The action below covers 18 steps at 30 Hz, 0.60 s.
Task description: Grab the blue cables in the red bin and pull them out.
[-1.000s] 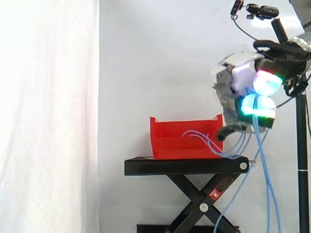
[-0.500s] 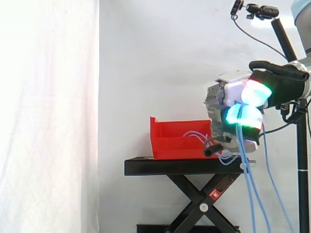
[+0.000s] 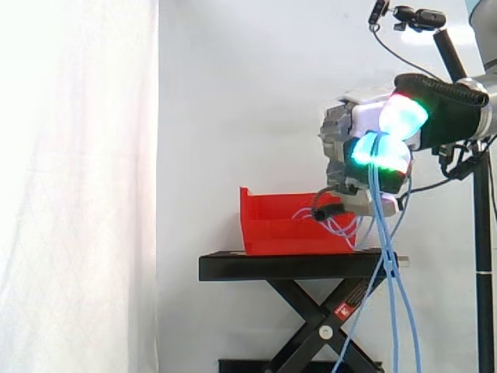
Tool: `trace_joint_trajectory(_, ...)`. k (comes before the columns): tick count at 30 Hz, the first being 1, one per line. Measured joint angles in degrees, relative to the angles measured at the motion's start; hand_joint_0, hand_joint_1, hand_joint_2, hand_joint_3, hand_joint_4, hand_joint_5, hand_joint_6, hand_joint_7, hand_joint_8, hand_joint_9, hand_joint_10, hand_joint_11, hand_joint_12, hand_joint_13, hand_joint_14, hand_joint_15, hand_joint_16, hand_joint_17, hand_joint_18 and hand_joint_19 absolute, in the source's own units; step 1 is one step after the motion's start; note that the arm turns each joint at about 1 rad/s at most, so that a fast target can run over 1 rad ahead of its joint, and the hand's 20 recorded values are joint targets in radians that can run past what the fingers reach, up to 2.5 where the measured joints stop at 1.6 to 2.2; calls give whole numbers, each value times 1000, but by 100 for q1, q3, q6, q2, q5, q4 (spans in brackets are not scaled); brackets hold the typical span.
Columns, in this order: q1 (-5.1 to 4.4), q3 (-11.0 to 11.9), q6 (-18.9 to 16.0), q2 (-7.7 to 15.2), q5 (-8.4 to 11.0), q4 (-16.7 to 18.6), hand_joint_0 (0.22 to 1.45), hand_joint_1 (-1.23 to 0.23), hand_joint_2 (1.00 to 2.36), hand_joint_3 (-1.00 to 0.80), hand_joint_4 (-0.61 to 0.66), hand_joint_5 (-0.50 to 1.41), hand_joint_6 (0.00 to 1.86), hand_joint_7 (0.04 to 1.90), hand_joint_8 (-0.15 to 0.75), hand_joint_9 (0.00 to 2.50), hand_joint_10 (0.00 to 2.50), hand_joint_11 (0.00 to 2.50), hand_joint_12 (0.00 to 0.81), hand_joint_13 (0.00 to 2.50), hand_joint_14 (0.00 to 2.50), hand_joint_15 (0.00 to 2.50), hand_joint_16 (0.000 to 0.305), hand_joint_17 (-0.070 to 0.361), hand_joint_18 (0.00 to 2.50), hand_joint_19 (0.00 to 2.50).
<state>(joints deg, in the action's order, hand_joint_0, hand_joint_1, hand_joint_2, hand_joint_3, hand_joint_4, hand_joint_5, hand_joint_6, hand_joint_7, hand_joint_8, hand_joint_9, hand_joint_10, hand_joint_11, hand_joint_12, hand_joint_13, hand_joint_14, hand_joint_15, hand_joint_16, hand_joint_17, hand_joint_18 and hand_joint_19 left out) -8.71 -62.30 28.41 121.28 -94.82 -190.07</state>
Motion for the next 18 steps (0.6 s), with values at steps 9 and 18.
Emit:
trace_joint_trajectory(9, 13, 84, 693, 1, -37, -220, 811, -885, 1000, -1000, 46, 776, 631, 682, 249, 1034, 25, 975, 288, 1328, 902, 1570, 44, 98, 1049, 1037)
trace_joint_trajectory(18, 51, 87, 716, 1, -38, -298, 783, -910, 1000, -1000, 61, 706, 683, 629, 254, 1023, 27, 968, 286, 1322, 857, 1562, 45, 102, 1040, 1025)
